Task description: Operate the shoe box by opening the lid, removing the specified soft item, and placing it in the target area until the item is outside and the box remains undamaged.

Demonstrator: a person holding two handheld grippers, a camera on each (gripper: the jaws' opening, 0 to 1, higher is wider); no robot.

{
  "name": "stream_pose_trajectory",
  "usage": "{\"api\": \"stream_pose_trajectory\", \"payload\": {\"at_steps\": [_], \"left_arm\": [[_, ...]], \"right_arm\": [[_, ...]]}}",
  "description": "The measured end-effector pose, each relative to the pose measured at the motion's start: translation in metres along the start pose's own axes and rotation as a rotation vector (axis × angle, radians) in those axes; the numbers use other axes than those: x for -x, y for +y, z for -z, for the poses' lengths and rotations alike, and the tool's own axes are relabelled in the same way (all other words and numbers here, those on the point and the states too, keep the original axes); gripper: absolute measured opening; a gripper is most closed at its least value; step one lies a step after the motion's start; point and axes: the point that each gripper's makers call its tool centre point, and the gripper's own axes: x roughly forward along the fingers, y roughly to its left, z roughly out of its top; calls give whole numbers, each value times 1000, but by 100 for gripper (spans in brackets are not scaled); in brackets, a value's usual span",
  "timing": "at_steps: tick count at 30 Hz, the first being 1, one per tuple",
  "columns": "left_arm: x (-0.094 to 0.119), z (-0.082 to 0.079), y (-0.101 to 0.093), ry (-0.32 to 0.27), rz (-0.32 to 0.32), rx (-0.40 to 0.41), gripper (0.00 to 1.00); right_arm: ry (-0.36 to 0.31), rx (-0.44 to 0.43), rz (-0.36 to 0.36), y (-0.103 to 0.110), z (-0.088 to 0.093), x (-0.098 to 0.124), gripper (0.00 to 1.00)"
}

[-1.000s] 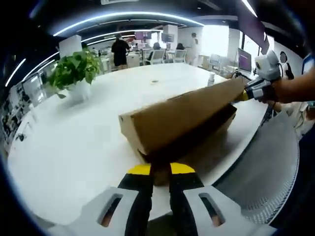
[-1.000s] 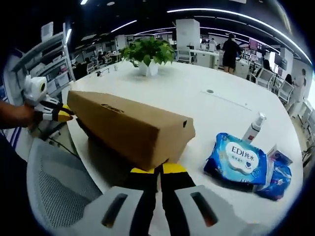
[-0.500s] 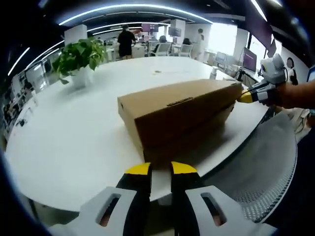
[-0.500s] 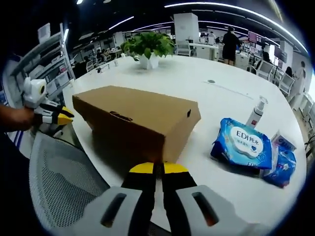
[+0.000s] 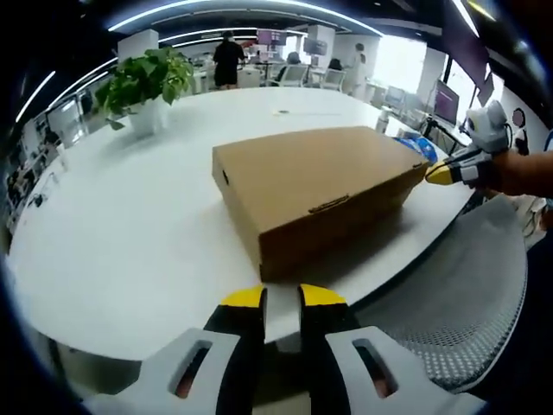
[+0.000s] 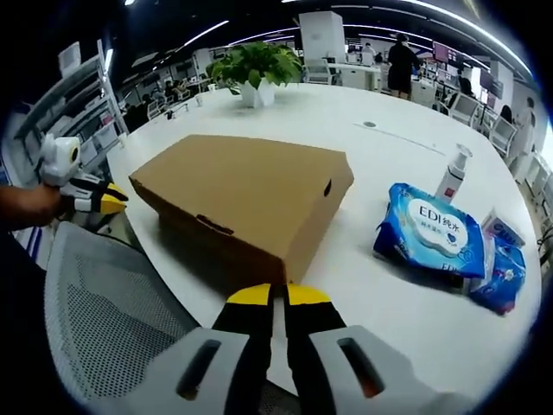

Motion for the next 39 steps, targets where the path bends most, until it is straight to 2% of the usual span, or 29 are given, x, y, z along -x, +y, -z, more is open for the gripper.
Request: {"api": "stream_pose_trajectory", "payload": {"at_steps": [5, 7, 8, 11, 13, 15, 19, 25, 32, 39], "left_arm": [[11, -12, 2, -38, -20, 35, 12], [19, -28, 8, -119, -61, 39, 12], [26, -36, 8, -145, -77, 3, 12], [37, -61, 8, -229, -104, -39, 12], [44, -82, 9, -313, -127, -114, 12], [44, -94, 6, -341, -130, -160, 12], [24, -95, 6, -303, -103, -173, 11], [-2, -78, 3, -208, -74, -164, 12], [-11, -67, 4, -174, -61, -163, 13], [-15, -60, 4, -154, -52, -152, 14]], "right_arm": [[13, 8, 8, -2, 0, 10, 4], [-11, 19, 25, -5, -11, 21, 4], [-29, 24, 31, -6, -17, 25, 5], [-95, 67, 54, -6, -43, 40, 5], [-143, 89, 57, -6, -59, 42, 4], [-174, 111, 58, -4, -70, 41, 4], [-175, 130, 43, 2, -73, 28, 5], [-147, 152, 18, 9, -63, 10, 4], [-106, 143, 9, 7, -47, 2, 4], [-93, 138, 0, 6, -40, 0, 5]]}}
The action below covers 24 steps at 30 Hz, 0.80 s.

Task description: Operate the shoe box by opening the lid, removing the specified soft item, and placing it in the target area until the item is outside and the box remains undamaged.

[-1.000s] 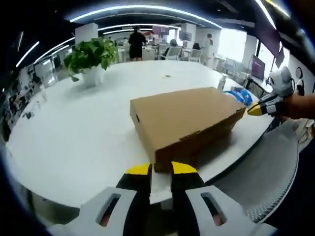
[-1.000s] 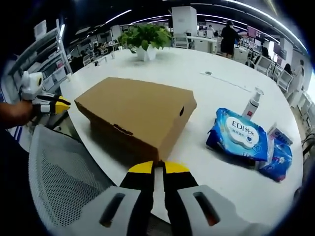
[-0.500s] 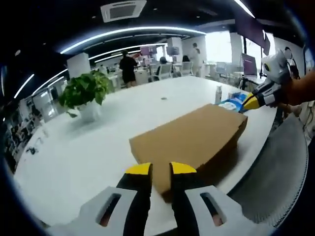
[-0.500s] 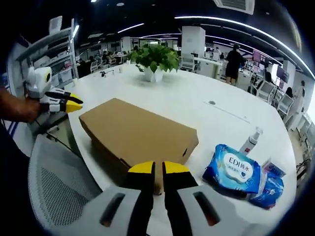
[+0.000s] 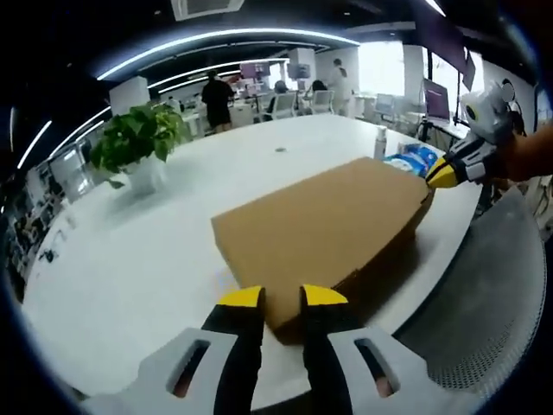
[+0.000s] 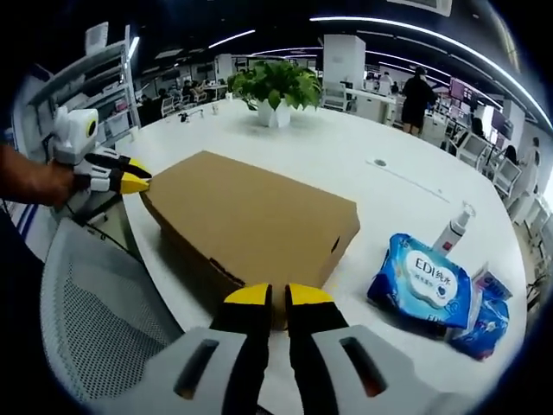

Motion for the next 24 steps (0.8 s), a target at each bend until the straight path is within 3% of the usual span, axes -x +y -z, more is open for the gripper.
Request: {"api": "stream_pose_trajectory", "payload": {"at_steps": [10, 14, 16, 18, 20, 24], "left_arm": [[-3, 6, -5, 17, 28, 16, 10], [5, -4, -2, -7, 32, 56, 13], [12, -16, 1, -61, 26, 56, 20], [20, -18, 5, -67, 20, 41, 32], [24, -11, 9, -54, 15, 27, 40], [28, 12, 8, -20, 49, 5, 44]], "right_arm": [[5, -7, -7, 0, 5, -2, 4], [-7, -13, -19, 2, -2, 2, 8], [-29, -2, -21, 2, -9, 7, 10], [-29, 25, -22, 2, -11, 11, 11], [-23, 41, -19, 1, -8, 12, 13], [-4, 22, -28, -2, 4, 14, 20]]}}
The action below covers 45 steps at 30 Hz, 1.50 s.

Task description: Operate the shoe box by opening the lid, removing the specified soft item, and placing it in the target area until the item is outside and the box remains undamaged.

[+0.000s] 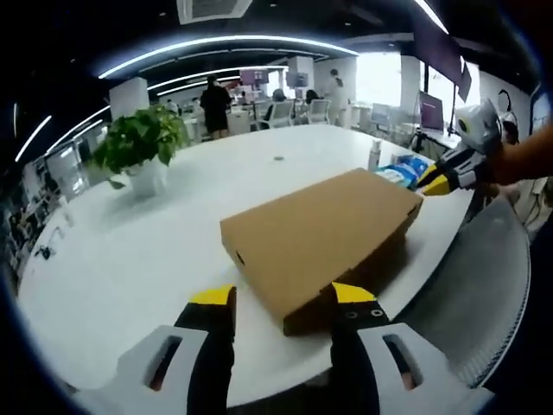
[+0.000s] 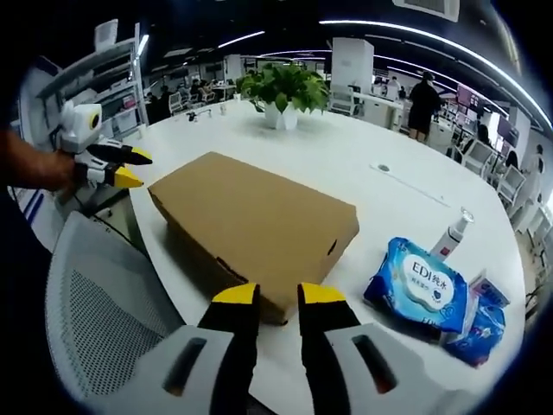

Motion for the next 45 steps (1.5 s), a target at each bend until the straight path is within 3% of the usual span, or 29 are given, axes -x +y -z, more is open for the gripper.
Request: {"api": "stream_pose_trajectory", "payload": {"at_steps": [5, 8, 22, 30, 45], "left_arm": [[-7, 18, -4, 36, 31, -9, 47], [-12, 25, -5, 68, 44, -10, 42], [-32, 12, -1, 70, 61, -39, 33], [-36, 16, -4, 95, 81, -56, 27], [-56, 3, 1, 106, 86, -78, 27]], "right_arm": [[38, -25, 34, -7, 17, -1, 30], [55, -31, 32, -8, 24, -3, 30], [72, -10, -1, -1, 25, -19, 26], [74, -1, -23, 4, 24, -25, 21], [74, -3, -7, -11, 21, -28, 18]]}}
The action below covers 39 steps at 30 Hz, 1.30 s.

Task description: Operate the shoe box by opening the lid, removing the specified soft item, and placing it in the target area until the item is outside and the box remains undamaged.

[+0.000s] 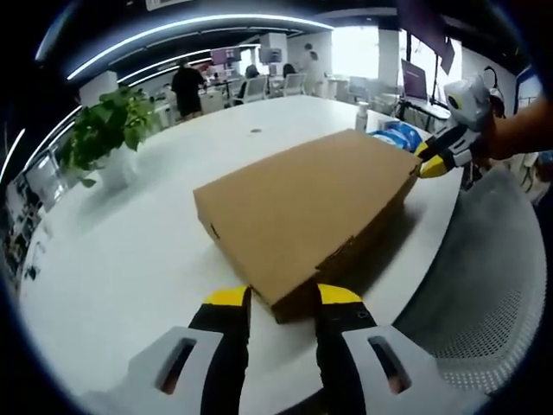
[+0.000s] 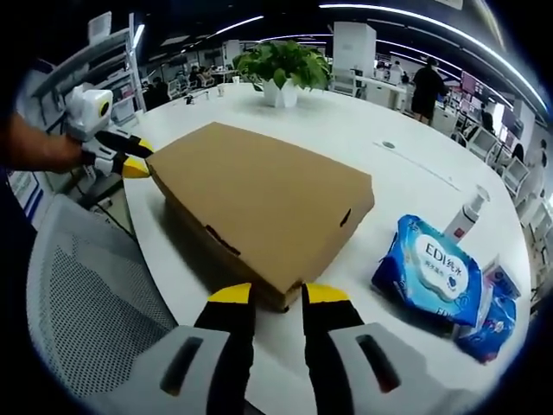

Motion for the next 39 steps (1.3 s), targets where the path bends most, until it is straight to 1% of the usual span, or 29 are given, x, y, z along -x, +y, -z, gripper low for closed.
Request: {"api": "stream_pose_trajectory", "payload": {"at_steps": [7, 10, 20, 25, 31, 39], "left_arm": [[-15, -16, 5, 2, 3, -15, 27], [-23, -23, 6, 2, 2, -19, 27], [-42, -42, 13, 6, -4, -23, 27], [-50, -53, 17, 3, -6, -44, 26], [-59, -62, 22, 6, -8, -52, 26], [-67, -67, 26, 3, -6, -47, 26]], "right_arm": [[2, 9, 6, -15, -3, -2, 18], [4, 11, 13, -26, -6, -4, 18], [-2, 23, 22, -50, -15, -12, 18], [-5, 27, 27, -63, -21, -16, 18], [-7, 32, 30, -75, -26, -22, 17], [-11, 27, 32, -83, -29, -25, 17]]}}
